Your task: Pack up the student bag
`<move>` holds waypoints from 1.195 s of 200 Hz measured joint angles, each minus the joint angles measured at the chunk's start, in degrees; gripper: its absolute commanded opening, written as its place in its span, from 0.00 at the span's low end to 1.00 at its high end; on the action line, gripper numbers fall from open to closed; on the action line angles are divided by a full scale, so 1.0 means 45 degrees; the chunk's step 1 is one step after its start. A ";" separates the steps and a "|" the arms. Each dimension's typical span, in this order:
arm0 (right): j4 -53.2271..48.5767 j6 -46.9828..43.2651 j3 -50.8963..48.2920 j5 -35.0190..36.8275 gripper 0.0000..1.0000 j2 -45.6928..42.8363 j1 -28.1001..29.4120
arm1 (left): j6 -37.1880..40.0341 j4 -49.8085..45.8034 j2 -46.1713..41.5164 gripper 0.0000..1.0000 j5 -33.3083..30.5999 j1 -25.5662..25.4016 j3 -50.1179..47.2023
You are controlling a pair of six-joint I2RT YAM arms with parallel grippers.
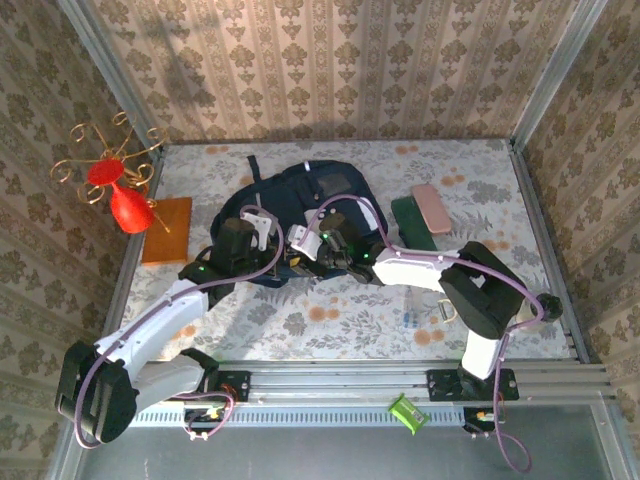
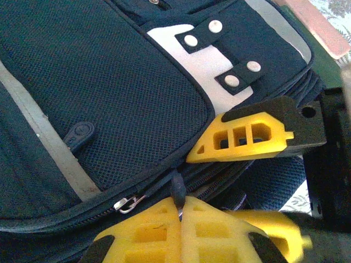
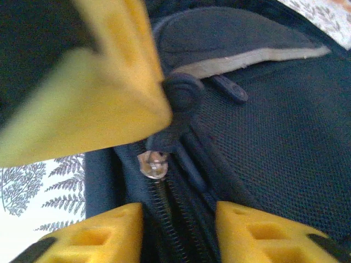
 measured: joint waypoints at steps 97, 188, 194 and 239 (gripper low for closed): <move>0.1287 -0.0053 -0.1583 0.0976 0.00 -0.0724 -0.0039 | 0.0442 -0.0131 -0.0291 0.00 -0.2093 0.0529 0.0000; 0.1384 0.0296 -0.2346 0.1404 0.00 -0.1394 -0.0049 | 0.0019 0.0389 -0.0413 0.34 0.0151 0.0835 -0.0063; 0.1418 0.0359 -0.2346 0.1413 0.00 -0.1394 -0.0044 | -0.0044 0.0457 -0.0413 0.36 0.0457 0.0816 -0.0141; 0.1511 0.0534 -0.2346 0.1457 0.00 -0.1394 -0.0039 | -0.0325 0.0423 -0.0160 0.42 0.2395 0.0685 -0.0826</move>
